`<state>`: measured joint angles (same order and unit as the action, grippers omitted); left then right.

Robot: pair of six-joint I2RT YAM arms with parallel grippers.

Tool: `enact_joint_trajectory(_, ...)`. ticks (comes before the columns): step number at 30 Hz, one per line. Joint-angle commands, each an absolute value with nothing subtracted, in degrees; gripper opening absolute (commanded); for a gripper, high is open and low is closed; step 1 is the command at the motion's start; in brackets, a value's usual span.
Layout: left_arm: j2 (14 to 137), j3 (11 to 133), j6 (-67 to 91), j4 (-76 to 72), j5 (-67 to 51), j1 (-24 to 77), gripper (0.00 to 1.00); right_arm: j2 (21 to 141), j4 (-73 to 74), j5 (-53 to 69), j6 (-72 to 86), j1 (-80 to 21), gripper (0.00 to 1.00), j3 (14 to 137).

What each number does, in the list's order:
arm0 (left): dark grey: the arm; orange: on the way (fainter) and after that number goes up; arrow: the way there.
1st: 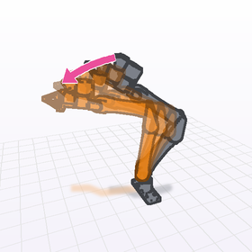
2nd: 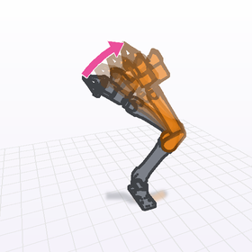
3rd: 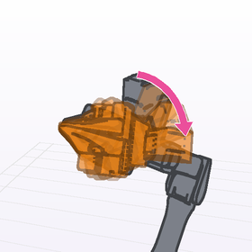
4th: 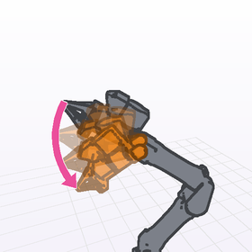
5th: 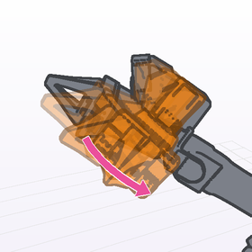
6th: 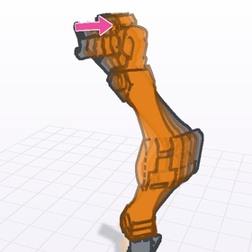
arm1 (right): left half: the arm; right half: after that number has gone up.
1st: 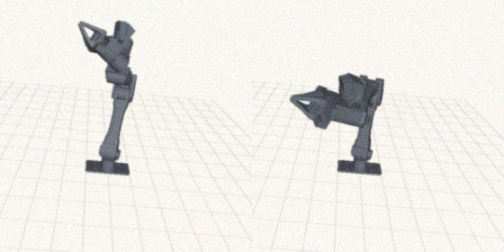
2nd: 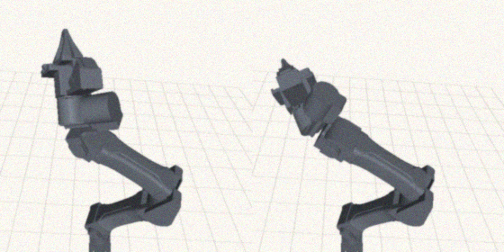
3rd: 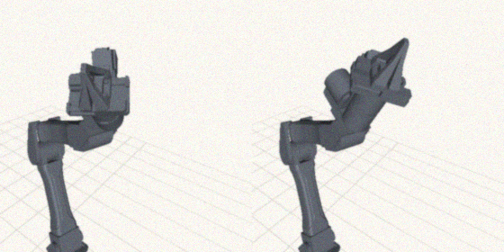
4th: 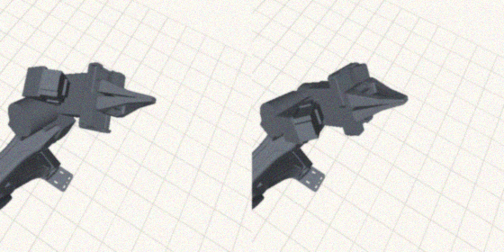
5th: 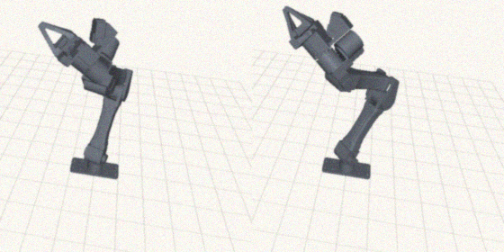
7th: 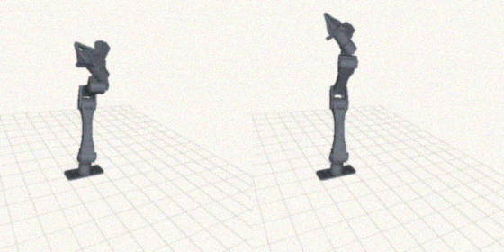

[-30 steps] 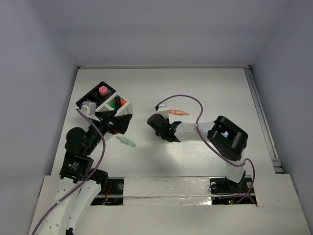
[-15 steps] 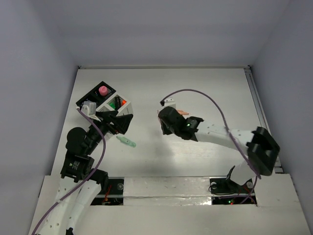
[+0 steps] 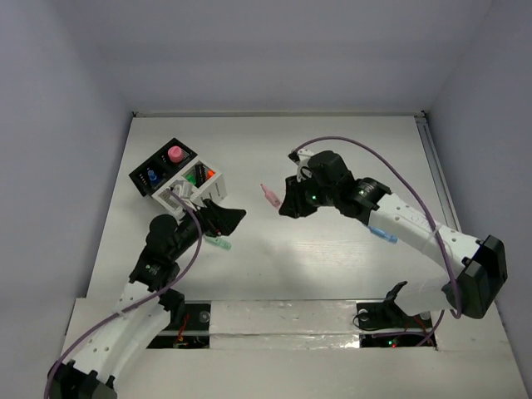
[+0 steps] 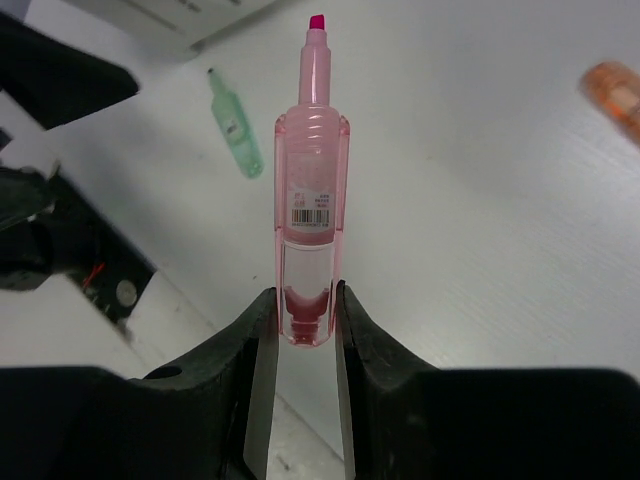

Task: Sort the stationery into containers
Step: Pick up the pen from the center of the board, then close the pen cap on the pen.

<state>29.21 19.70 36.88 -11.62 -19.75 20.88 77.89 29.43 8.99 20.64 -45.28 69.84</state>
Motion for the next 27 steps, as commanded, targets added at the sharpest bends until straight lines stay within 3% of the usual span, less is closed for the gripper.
enact_joint_trajectory(1,32.16,18.55,40.16,-24.33,-18.46,24.42,0.89,75.32,25.59,25.03,21.35,-45.09,0.07,67.24)
enact_joint_trajectory(5,36.90,17.67,40.43,-30.05,-13.72,29.43,0.85,75.50,25.14,23.82,20.83,-45.09,0.07,66.54)
enact_joint_trajectory(9,41.48,16.70,41.30,-35.93,-9.50,32.42,0.54,74.53,24.26,22.33,20.57,-45.09,0.07,64.43)
enact_joint_trajectory(15,48.33,17.66,42.19,-42.01,-8.00,33.57,0.63,73.48,22.77,23.99,20.66,-45.09,0.06,61.71)
enact_joint_trajectory(27,56.78,21.00,42.71,-46.58,-9.05,36.91,0.62,72.95,20.30,25.75,20.74,-45.09,0.03,58.98)
